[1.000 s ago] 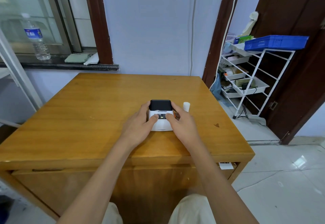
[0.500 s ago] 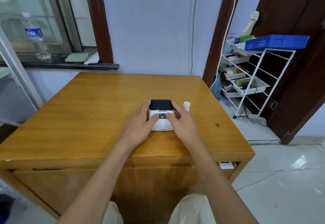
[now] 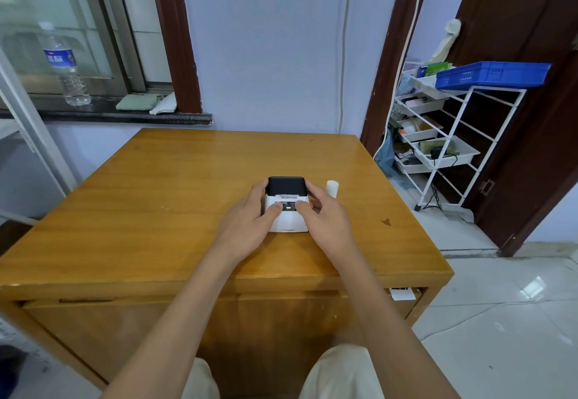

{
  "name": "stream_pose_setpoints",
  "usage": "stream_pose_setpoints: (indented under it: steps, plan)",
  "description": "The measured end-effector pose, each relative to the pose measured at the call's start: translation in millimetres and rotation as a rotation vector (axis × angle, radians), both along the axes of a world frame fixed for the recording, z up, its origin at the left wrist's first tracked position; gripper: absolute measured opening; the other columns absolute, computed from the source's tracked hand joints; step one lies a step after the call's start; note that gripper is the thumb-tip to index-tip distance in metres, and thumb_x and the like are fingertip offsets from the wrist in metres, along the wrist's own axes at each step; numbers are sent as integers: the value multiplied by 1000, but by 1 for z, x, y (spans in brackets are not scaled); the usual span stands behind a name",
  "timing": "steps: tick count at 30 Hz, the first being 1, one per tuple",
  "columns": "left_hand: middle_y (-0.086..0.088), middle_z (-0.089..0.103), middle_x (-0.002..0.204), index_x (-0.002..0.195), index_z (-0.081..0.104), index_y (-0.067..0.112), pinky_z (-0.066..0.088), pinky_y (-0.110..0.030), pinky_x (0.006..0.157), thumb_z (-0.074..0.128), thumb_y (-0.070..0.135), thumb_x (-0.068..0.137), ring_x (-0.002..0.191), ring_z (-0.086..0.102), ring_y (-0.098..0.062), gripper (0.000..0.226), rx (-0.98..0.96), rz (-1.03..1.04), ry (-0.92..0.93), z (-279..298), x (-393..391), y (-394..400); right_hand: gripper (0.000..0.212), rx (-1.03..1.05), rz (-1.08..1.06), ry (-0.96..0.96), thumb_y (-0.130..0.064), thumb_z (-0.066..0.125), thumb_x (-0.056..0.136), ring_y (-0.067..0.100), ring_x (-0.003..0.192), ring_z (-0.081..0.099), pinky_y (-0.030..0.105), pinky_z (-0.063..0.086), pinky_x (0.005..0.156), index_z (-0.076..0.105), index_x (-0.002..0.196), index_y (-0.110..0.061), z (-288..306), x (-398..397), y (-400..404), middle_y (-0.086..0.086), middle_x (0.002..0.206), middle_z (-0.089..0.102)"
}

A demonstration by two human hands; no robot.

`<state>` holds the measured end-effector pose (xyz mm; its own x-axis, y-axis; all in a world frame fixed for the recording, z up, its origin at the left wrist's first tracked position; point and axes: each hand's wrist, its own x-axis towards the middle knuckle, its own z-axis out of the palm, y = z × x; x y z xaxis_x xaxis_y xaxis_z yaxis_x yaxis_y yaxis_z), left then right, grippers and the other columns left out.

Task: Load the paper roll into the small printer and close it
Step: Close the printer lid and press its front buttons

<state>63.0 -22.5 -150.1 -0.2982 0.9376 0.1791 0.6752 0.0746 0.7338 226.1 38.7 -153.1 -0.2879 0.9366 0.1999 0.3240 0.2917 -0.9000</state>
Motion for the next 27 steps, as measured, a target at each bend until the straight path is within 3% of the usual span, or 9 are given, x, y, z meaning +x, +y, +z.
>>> stream_pose_setpoints:
  steps: [11, 16, 21, 27]
  plan:
    - [5, 58, 147, 161, 27, 35, 46, -40, 96, 45, 51, 103, 127, 57, -21, 63, 2, -5, -5, -1, -1, 1, 54, 5, 4, 6, -29, 60, 101, 23, 115, 71, 49, 60, 99, 54, 155, -33, -1, 1, 1, -2, 121, 77]
    - [5, 58, 149, 161, 28, 33, 45, -39, 98, 45, 50, 103, 129, 56, -22, 63, 8, -1, -2, -1, -1, 0, 56, 1, 13, -3, -31, 59, 102, 18, 115, 71, 46, 61, 99, 52, 157, -32, 0, 3, 0, -20, 100, 70]
    - [5, 59, 147, 161, 27, 34, 45, -38, 95, 45, 49, 104, 126, 57, -21, 62, 6, 0, 7, 0, 0, 0, 53, 13, 26, 1, -29, 59, 102, 17, 116, 70, 43, 60, 100, 53, 155, -33, 3, 2, -1, -23, 98, 68]
    - [6, 59, 146, 161, 26, 34, 46, -39, 93, 45, 49, 104, 123, 58, -20, 62, 6, -1, 4, -1, 0, 0, 56, 23, 20, -17, -30, 60, 103, -3, 99, 66, 29, 59, 95, 51, 158, -29, 1, 2, 0, -28, 110, 66]
